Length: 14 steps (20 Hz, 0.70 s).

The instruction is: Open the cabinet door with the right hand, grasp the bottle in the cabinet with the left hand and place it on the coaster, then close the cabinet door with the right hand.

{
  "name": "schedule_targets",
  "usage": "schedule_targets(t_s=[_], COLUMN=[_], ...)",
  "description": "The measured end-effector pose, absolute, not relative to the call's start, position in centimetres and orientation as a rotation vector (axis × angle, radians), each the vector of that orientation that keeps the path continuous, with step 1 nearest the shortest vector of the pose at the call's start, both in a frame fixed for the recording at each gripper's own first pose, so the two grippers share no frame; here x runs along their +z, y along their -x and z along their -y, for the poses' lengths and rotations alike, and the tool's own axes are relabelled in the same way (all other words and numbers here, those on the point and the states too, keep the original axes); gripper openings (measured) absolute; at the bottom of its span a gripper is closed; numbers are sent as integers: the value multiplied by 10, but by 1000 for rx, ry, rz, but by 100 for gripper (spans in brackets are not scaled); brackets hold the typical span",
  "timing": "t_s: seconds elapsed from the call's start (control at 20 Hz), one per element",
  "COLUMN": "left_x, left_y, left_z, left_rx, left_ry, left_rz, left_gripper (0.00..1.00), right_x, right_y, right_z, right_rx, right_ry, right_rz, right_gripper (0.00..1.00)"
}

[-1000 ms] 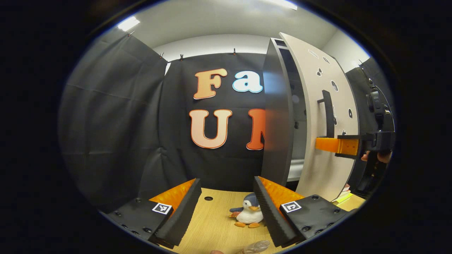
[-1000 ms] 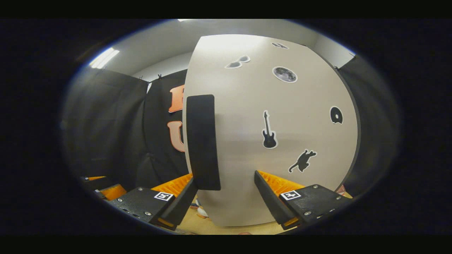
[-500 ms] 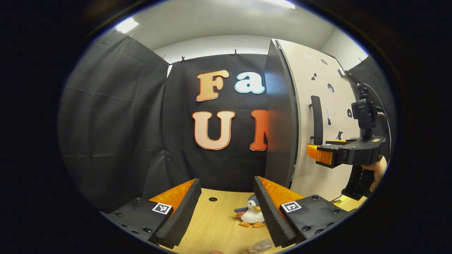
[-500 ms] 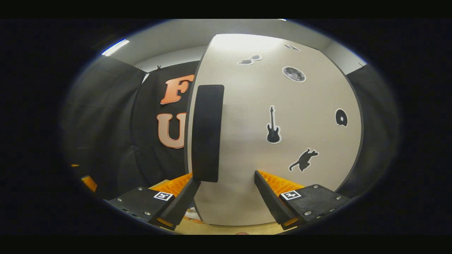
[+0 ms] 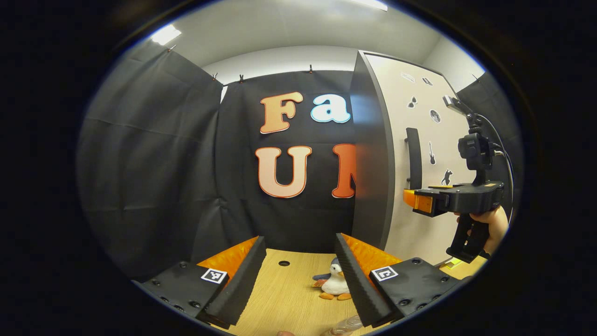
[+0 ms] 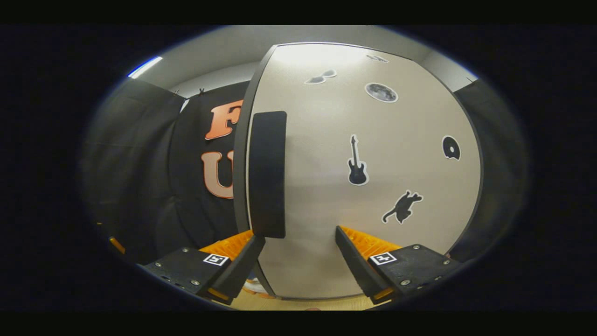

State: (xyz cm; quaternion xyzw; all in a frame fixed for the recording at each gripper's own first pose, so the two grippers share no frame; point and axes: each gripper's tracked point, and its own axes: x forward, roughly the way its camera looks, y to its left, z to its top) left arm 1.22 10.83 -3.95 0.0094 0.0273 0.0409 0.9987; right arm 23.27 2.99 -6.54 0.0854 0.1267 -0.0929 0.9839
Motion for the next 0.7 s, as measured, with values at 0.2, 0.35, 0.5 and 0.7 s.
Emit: schedule_targets(t_s=[0.2, 0.35, 0.5, 0.7], left_x=[-38, -38, -33, -24], left_y=[-9, -9, -9, -3], left_z=[-106, -98, -87, -72], left_rx=[68, 63, 61, 73], left_ry=[-23, -19, 0, -11], left_rz=[-53, -59, -53, -35], left_gripper=[96, 96, 98, 96], right_x=[-70, -67, -59, -41], right_y=[-231, -217, -197, -159], right_z=[-30, -27, -27, -25], right_rx=[-172, -177, -164, -130], right_ry=[-210, -234, -215, -212], right_rz=[-262, -257, -250, -233], right_gripper=[94, 94, 94, 94])
